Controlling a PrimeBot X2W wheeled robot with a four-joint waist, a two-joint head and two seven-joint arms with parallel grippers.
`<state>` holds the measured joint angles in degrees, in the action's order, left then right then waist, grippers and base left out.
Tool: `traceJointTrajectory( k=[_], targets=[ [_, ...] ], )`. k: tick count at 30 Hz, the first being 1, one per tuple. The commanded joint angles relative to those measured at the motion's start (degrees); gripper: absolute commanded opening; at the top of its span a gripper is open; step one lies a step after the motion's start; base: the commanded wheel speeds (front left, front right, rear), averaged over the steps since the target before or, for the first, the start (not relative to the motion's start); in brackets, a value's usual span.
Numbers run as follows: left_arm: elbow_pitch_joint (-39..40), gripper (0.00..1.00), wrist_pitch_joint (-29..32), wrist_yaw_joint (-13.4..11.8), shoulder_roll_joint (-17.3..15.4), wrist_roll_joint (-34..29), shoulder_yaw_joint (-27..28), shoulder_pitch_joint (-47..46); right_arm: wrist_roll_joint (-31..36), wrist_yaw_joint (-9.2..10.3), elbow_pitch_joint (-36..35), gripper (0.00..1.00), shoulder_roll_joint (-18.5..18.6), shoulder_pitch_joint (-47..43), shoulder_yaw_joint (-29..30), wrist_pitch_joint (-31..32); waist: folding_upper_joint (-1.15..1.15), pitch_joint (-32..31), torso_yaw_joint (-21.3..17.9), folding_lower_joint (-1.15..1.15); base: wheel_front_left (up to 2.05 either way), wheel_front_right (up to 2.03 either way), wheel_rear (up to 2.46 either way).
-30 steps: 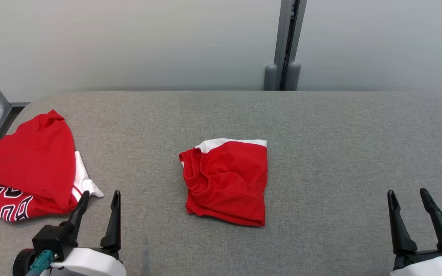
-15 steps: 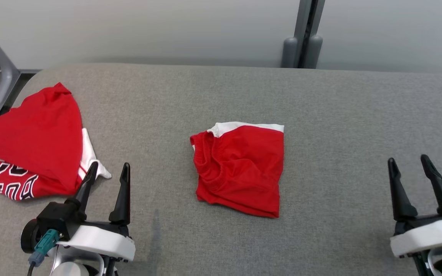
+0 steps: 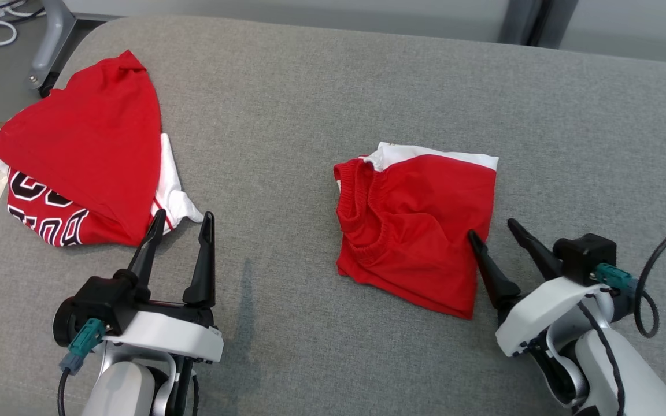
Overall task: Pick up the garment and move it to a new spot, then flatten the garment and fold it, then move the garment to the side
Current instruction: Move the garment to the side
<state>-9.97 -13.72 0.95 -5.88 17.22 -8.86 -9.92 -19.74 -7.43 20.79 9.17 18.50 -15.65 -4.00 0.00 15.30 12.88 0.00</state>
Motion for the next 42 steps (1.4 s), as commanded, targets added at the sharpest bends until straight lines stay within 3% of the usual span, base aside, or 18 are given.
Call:
traceJointTrajectory(
  k=[1, 14, 15, 16, 17, 29, 35, 42],
  targets=[
    [-0.6, 1.0, -0.5, 0.2, 0.3, 0.3, -0.2, -1.5, -1.7, -0.11, 2.1, 1.0, -0.2, 1.7, -2.1, 0.5, 0.0, 1.2, 1.1, 0.0, 0.0, 0.0, 0.0],
    [-2.6, 1.0, -1.4, 0.5, 0.9, 0.2, -0.3, -2.9, -15.4, -0.13, 6.5, 1.0, 0.0, 4.1, -11.8, 9.7, 0.0, 1.4, 0.8, 0.0, 0.0, 0.0, 0.0],
    [-2.6, 1.0, -1.4, 0.5, 0.9, 0.2, -0.4, -3.0, -16.2, -0.12, 6.3, 0.5, 0.4, 4.5, -11.9, 10.0, 0.0, 1.4, 0.8, 0.0, 0.0, 0.0, 0.0],
    [-2.7, 1.0, -1.4, 0.6, 1.0, 0.2, -0.4, -3.2, -17.2, -0.12, 6.3, 0.15, 0.7, 4.8, -12.0, 10.4, 0.0, 1.4, 0.7, 0.0, 0.0, 0.0, 0.0],
    [-2.7, 1.0, -1.4, 0.6, 1.0, 0.2, -0.5, -3.2, -17.9, -0.12, 6.3, 0.0, 1.0, 5.2, -12.2, 10.7, 0.0, 1.4, 0.7, 0.0, 0.0, 0.0, 0.0],
    [-3.3, 1.0, -1.5, 0.8, 0.6, -0.6, -0.3, -2.1, -19.9, -0.12, 5.3, 0.0, 6.0, 7.4, -14.2, 9.1, 0.0, -0.3, -1.4, 0.0, 0.0, 0.0, 0.0],
    [-2.1, 1.0, -1.5, 0.9, -0.6, -0.7, 0.0, -0.7, -17.4, -0.07, 3.7, 0.0, 11.7, 5.5, -16.8, 9.7, 0.0, -1.2, -7.5, 0.0, 0.0, 0.0, 0.0],
    [-0.3, 1.0, -0.5, 0.7, -1.8, -1.1, -0.3, -0.9, -15.6, -0.07, 1.1, 0.0, 14.3, 5.9, -17.5, 10.3, 0.0, -0.6, -14.3, 0.0, 0.0, 0.0, 0.0]
  ],
)
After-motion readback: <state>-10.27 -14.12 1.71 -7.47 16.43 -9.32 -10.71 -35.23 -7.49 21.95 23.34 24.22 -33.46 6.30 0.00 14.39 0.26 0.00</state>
